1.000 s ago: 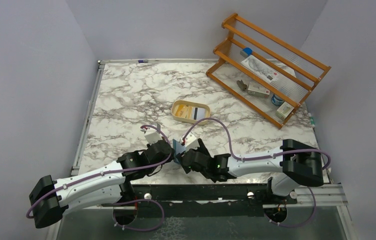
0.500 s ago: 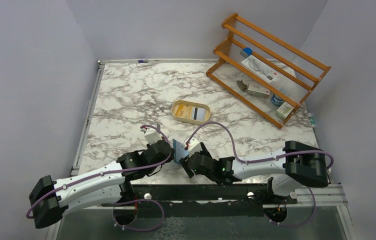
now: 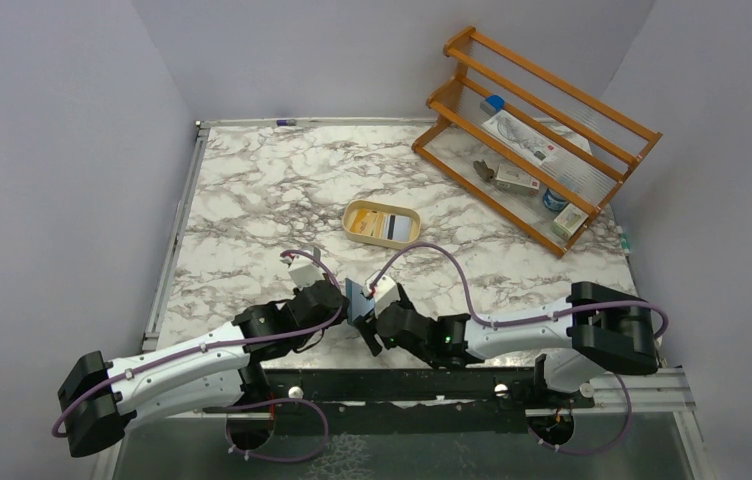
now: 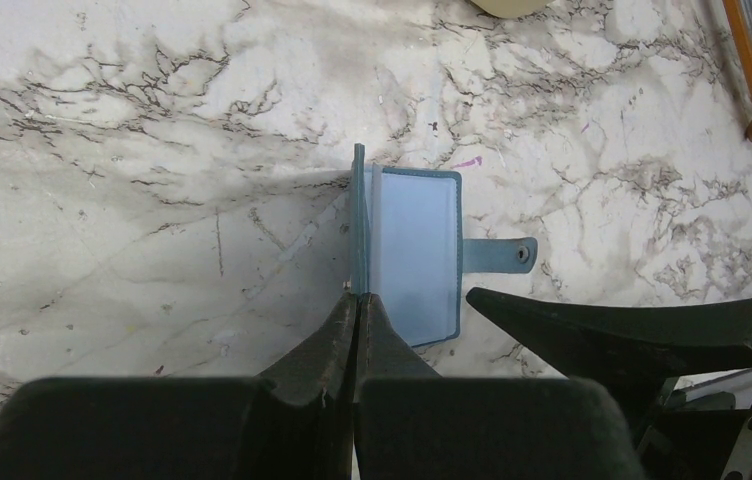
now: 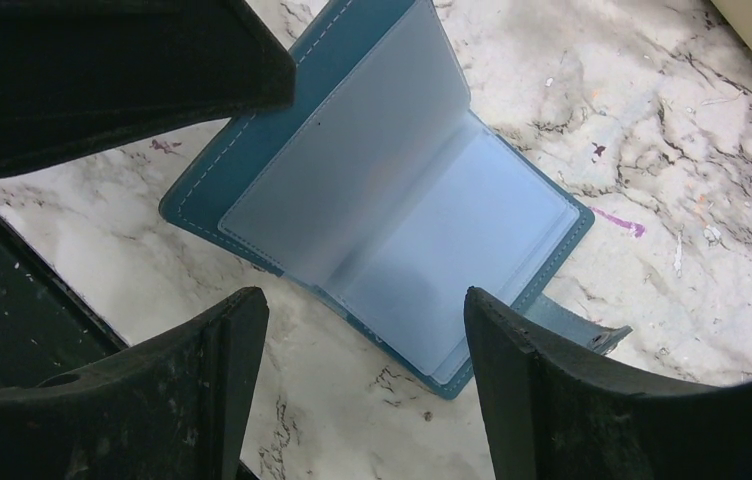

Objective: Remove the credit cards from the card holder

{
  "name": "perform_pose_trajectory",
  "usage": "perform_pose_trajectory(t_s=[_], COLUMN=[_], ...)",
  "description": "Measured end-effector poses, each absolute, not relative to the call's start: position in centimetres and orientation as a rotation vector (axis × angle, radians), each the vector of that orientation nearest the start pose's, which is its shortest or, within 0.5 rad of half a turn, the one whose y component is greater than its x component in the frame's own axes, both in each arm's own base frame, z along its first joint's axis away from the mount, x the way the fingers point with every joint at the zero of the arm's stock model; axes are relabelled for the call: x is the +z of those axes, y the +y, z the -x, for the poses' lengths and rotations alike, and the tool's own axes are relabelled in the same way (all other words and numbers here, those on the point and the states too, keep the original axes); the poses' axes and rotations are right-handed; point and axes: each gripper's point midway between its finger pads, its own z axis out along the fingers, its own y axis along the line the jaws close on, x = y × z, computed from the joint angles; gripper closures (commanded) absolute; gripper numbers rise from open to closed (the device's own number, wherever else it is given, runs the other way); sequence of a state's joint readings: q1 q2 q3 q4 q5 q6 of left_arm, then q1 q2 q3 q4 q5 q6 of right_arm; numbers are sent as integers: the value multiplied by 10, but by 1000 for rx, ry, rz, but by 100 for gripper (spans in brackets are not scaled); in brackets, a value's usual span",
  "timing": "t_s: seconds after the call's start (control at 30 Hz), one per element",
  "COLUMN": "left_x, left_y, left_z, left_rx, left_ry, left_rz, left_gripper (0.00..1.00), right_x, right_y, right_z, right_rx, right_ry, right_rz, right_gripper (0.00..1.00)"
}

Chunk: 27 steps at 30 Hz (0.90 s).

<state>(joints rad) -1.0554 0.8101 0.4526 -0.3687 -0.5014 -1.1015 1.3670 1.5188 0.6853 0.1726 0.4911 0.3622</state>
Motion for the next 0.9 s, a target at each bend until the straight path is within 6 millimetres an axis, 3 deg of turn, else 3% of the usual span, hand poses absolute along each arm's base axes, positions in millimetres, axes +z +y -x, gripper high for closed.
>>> perform_pose_trajectory(t_s=[0.9], left_x=[103], left_y=[-200], left_z=[-173], left_rx=[-640], left_ry=[2226], left_rz=[319], left_gripper=[100], right_x=[60], right_y=[357], right_z=[-159], right_rx=[367], right_ry=[1969], right_rz=[806], right_gripper=[22])
